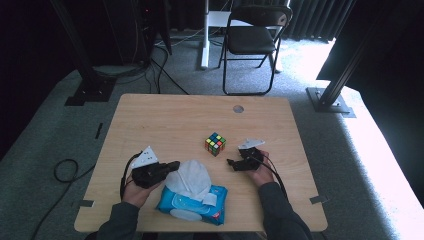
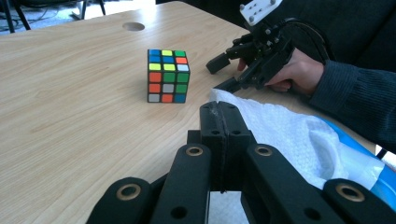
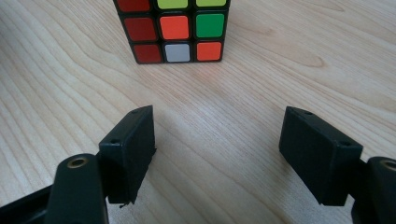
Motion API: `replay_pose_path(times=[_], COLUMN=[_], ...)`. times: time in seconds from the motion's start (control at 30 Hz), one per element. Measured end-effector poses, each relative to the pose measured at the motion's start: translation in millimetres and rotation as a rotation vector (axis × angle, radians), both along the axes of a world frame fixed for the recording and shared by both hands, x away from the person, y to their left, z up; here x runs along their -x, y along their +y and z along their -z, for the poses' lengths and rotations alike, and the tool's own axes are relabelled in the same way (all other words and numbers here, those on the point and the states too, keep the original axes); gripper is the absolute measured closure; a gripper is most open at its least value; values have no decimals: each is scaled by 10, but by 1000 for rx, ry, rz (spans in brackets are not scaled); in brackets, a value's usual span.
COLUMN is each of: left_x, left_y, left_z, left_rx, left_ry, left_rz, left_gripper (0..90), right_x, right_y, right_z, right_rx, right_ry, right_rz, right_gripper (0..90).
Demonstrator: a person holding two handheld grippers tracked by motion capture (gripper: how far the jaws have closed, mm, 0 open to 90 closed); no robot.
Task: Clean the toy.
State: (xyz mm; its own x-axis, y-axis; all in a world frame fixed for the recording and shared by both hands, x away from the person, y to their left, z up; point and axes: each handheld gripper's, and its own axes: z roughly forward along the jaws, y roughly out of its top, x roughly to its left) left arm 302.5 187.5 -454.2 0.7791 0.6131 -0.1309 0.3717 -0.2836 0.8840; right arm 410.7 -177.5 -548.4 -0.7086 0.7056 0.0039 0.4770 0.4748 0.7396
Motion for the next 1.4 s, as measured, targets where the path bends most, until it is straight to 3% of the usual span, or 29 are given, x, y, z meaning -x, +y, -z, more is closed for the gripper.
replay_pose_path(times=[0.6, 1.13, 1.4], left_x=[-116, -174, -139], left_y=[262, 444, 338], left_z=[-45, -59, -67], left_rx=[55, 76, 68], left_ry=[20, 21, 24], left_rz=[-101, -194, -144], left_gripper=[900, 900, 900], right_x=[0, 0, 0], right_y=[0, -1, -1], right_z=[0, 0, 0], right_rx=[1, 1, 1], right_ry=[0, 0, 0], right_rz=[0, 0, 0], right_gripper=[265, 265, 265])
